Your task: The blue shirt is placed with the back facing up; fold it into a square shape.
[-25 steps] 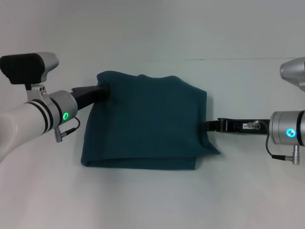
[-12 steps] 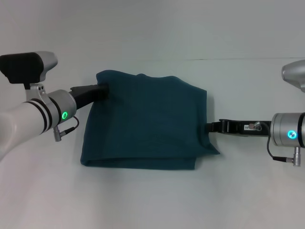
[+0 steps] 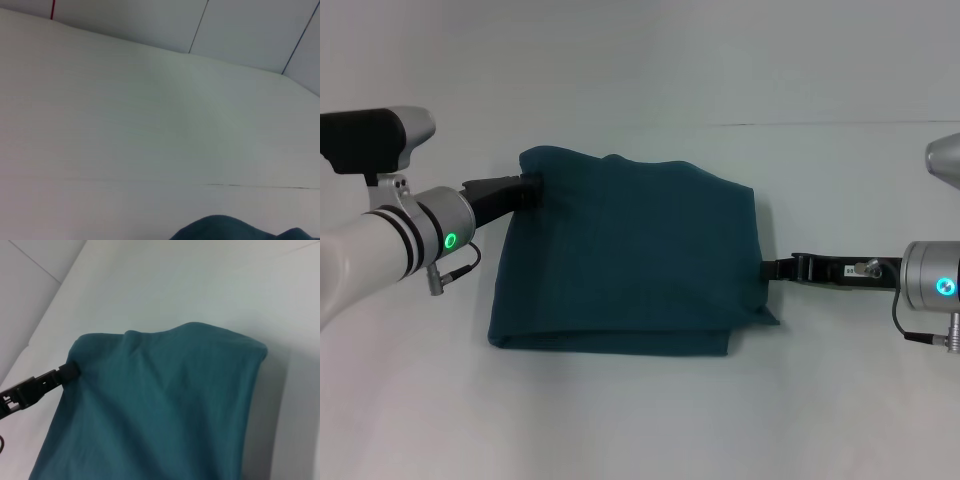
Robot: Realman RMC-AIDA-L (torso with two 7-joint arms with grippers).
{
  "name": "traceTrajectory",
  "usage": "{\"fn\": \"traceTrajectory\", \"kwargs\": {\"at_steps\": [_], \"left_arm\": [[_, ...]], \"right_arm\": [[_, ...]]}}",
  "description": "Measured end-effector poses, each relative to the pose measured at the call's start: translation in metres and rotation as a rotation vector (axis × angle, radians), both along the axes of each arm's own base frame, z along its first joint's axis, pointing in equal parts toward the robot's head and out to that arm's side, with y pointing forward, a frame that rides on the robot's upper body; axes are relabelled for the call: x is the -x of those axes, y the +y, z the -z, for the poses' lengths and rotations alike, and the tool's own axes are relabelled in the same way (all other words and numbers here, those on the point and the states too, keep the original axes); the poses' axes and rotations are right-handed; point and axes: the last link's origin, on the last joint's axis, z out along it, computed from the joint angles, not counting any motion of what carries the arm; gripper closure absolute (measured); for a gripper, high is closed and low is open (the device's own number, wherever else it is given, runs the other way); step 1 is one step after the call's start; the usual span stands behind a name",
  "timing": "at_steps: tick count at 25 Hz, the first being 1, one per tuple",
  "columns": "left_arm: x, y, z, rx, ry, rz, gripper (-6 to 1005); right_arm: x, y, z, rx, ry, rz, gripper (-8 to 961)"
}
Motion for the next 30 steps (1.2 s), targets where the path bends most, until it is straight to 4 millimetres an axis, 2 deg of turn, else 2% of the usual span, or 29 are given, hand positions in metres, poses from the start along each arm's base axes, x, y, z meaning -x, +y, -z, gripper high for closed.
{"fn": "traceTrajectory", "kwargs": {"at_steps": [30], "left_arm": [[0.001, 0.001, -0.002, -0.003, 0.004, 0.001, 979]], "right_arm": [[-0.007, -0.007, -0.011, 0.032, 0.013, -0.01, 873]]}}
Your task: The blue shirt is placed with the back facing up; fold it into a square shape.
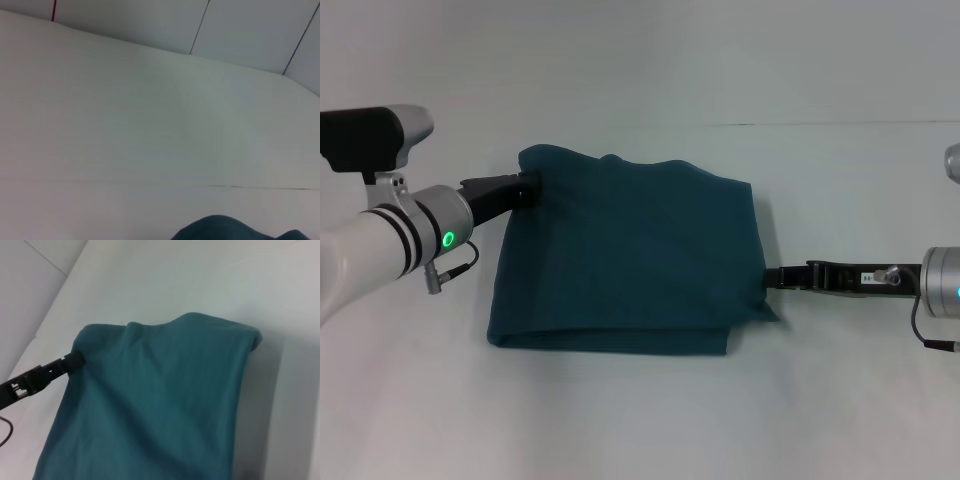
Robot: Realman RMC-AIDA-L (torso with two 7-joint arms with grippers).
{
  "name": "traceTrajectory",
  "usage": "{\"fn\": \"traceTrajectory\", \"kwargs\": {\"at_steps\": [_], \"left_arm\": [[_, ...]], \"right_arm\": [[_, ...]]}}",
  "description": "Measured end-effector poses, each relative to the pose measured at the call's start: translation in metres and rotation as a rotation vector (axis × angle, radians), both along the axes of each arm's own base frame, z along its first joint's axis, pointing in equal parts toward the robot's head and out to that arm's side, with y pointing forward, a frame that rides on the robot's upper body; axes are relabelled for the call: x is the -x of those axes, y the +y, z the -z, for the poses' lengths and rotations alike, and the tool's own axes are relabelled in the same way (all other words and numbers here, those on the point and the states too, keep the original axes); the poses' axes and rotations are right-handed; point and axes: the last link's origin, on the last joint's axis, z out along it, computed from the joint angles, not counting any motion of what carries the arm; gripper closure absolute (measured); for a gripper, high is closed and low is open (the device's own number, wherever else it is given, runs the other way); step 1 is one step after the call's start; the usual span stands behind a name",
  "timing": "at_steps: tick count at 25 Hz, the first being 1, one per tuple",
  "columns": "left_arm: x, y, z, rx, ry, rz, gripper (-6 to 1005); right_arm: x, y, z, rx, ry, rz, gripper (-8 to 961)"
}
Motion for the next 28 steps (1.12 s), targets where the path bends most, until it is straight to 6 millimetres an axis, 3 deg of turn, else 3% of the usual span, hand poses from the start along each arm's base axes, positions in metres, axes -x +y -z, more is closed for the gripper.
{"fn": "traceTrajectory", "kwargs": {"at_steps": [1, 7, 12, 20, 28], "left_arm": [[0.0, 0.0, 0.0, 0.0, 0.0, 0.0, 979], [0.0, 0.0, 0.0, 0.0, 0.0, 0.001, 979], [0.0, 0.0, 0.0, 0.0, 0.0, 0.001, 979], [0.0, 0.0, 0.0, 0.0, 0.0, 0.0, 979], [0.0, 0.0, 0.0, 0.0, 0.0, -0.001, 979]], "right_arm": [[-0.001, -0.001, -0.001, 0.002, 0.002, 0.0, 871], [0.0, -0.002, 0.001, 0.007, 0.009, 0.002, 646], [0.006, 0.0, 0.006, 0.01, 0.014, -0.005, 552], [0.01, 0.0, 0.012, 0.009, 0.027, 0.002, 629], [0.011, -0.001, 0.013, 0.017, 0.041, 0.007, 772]]}}
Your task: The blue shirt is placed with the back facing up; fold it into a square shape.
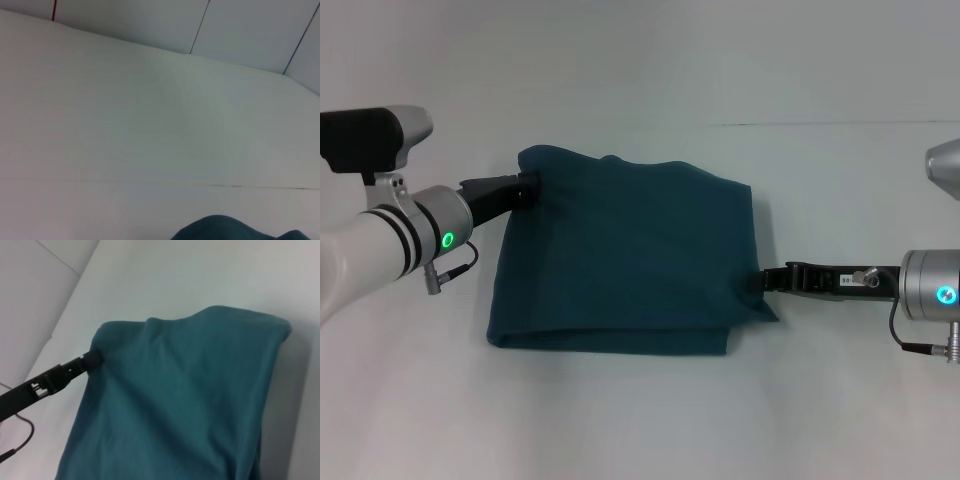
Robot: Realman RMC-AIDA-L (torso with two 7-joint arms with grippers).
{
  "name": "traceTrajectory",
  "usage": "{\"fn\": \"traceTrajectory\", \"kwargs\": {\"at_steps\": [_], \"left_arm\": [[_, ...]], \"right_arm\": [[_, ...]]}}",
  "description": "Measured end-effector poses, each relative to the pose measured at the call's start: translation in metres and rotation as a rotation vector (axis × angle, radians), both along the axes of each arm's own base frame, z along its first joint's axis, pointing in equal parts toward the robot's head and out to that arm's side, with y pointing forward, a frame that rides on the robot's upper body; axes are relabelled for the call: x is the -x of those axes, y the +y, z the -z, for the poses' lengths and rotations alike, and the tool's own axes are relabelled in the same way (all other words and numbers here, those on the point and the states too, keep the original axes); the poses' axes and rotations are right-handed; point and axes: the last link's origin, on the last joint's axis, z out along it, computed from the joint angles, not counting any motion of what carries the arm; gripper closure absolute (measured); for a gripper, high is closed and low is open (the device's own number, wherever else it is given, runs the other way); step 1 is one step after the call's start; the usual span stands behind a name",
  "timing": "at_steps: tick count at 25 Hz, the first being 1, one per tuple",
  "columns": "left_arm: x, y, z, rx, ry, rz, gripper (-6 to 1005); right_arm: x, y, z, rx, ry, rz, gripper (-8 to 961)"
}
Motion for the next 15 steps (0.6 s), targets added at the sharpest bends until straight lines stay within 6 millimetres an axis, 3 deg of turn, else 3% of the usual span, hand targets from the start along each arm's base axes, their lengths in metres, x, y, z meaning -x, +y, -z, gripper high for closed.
{"fn": "traceTrajectory", "kwargs": {"at_steps": [8, 15], "left_arm": [[0.0, 0.0, 0.0, 0.0, 0.0, 0.0, 978], [0.001, 0.0, 0.0, 0.0, 0.0, -0.001, 974]], "right_arm": [[0.001, -0.005, -0.006, 0.003, 0.058, -0.008, 932], [-0.005, -0.007, -0.016, -0.006, 0.068, 0.0, 934]]}}
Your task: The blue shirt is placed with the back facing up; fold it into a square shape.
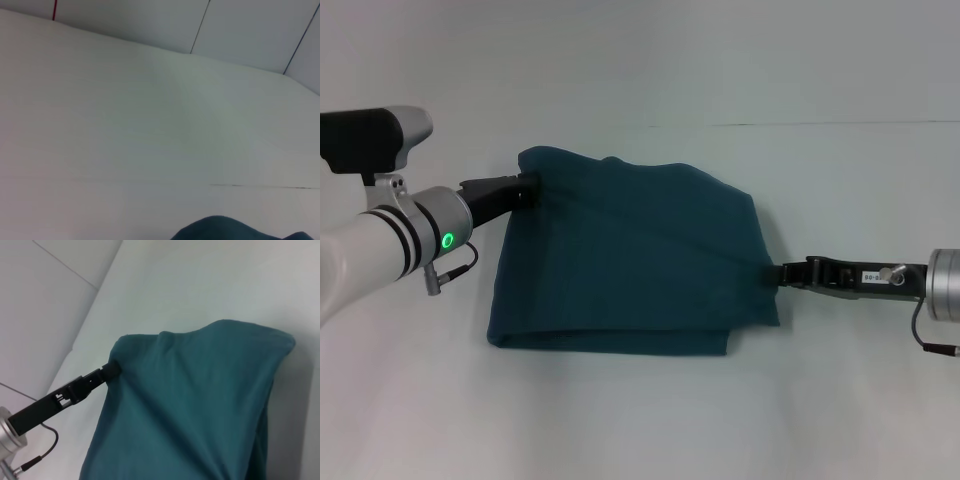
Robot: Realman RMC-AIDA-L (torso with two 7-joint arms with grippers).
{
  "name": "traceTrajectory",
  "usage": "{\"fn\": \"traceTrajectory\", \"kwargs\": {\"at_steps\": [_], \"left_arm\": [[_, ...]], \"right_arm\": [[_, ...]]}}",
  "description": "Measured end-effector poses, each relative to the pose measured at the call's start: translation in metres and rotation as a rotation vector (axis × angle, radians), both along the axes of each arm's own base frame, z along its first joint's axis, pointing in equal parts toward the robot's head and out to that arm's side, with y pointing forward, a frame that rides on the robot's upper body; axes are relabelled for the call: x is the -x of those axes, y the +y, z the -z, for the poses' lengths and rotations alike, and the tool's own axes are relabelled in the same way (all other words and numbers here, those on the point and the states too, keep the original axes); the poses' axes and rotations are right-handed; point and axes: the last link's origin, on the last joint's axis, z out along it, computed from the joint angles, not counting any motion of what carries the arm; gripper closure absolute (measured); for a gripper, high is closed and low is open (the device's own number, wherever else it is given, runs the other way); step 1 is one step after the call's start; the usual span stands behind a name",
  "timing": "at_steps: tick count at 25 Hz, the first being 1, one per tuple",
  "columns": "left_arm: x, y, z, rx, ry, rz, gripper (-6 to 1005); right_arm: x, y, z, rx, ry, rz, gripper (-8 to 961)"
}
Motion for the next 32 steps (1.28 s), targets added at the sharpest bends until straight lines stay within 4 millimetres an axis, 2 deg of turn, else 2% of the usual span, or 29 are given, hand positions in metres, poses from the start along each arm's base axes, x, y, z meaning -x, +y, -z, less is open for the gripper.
{"fn": "traceTrajectory", "kwargs": {"at_steps": [18, 23, 28, 32], "left_arm": [[0.002, -0.001, 0.0, -0.002, -0.001, -0.005, 955], [0.002, -0.002, -0.001, -0.003, 0.003, 0.002, 950], [0.005, -0.005, -0.011, -0.033, -0.015, 0.018, 945], [0.005, -0.01, -0.021, -0.049, -0.06, 0.046, 941]], "right_arm": [[-0.014, -0.003, -0.008, -0.021, -0.032, 0.017, 896], [-0.014, 0.004, -0.023, -0.079, -0.035, 0.015, 656], [-0.006, 0.016, -0.028, -0.111, -0.035, 0.0, 408], [-0.003, 0.02, -0.029, -0.12, -0.041, -0.006, 368]]}}
